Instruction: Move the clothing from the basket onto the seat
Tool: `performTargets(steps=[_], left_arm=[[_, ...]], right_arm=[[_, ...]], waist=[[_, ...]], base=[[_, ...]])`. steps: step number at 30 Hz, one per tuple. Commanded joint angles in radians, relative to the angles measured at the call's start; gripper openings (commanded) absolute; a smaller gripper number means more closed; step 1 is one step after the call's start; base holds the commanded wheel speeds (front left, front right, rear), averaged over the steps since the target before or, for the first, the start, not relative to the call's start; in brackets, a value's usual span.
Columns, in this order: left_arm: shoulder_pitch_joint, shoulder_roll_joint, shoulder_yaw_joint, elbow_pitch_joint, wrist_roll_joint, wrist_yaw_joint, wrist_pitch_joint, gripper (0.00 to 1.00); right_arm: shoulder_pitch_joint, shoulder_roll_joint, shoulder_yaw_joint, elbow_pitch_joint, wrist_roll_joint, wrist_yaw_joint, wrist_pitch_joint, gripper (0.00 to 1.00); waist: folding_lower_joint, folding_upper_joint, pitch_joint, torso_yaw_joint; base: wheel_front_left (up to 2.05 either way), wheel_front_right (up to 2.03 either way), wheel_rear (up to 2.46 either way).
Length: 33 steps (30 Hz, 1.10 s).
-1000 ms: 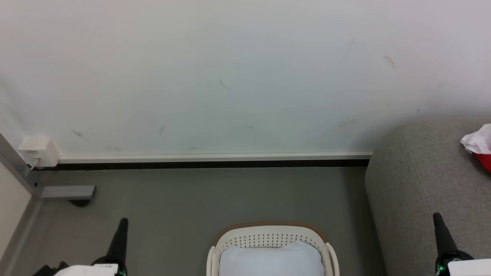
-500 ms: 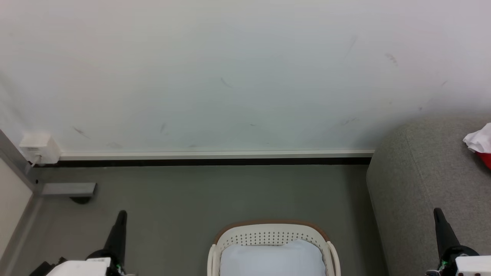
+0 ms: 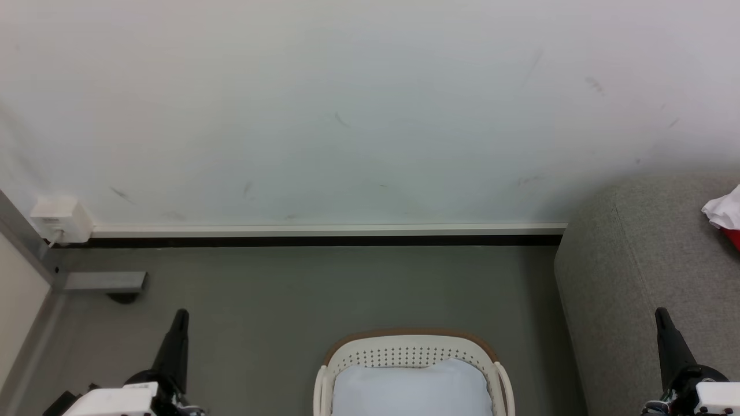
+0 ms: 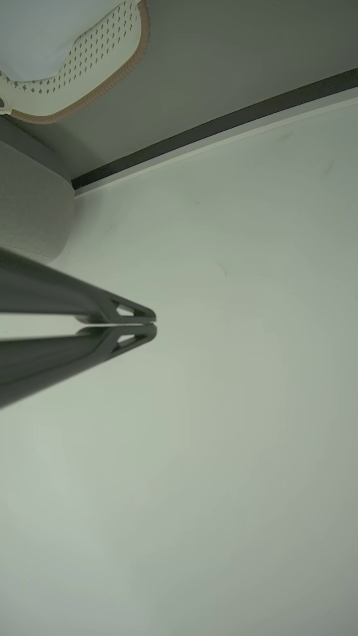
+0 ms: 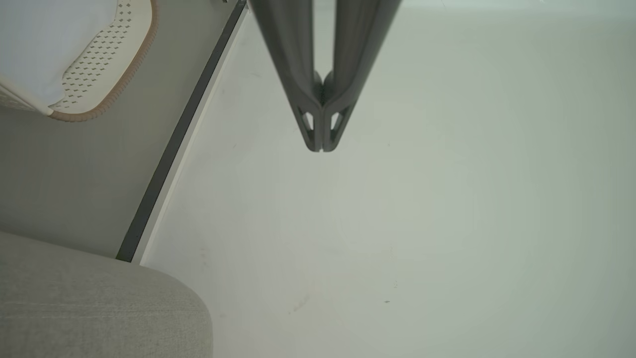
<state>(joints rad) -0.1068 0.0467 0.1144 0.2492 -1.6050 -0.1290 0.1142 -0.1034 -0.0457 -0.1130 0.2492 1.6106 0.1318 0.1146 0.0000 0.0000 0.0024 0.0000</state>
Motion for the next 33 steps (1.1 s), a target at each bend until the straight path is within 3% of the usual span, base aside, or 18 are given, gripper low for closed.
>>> performTargets(steps=[1, 33], left_arm=[[-0.01, 0.007, 0.003, -0.003, -0.013, -0.005, 0.005, 0.0], [-0.009, 0.007, 0.002, -0.003, -0.014, -0.003, 0.004, 0.0]], right_arm=[[-0.015, -0.008, -0.004, -0.006, 0.002, -0.002, 0.003, 0.0], [-0.015, -0.008, -0.004, -0.006, 0.003, -0.002, 0.003, 0.0]], waist=[[0.0, 0.0, 0.0, 0.0], [0.0, 0.0, 0.0, 0.0]], base=[[0.0, 0.0, 0.0], [0.0, 0.0, 0.0]])
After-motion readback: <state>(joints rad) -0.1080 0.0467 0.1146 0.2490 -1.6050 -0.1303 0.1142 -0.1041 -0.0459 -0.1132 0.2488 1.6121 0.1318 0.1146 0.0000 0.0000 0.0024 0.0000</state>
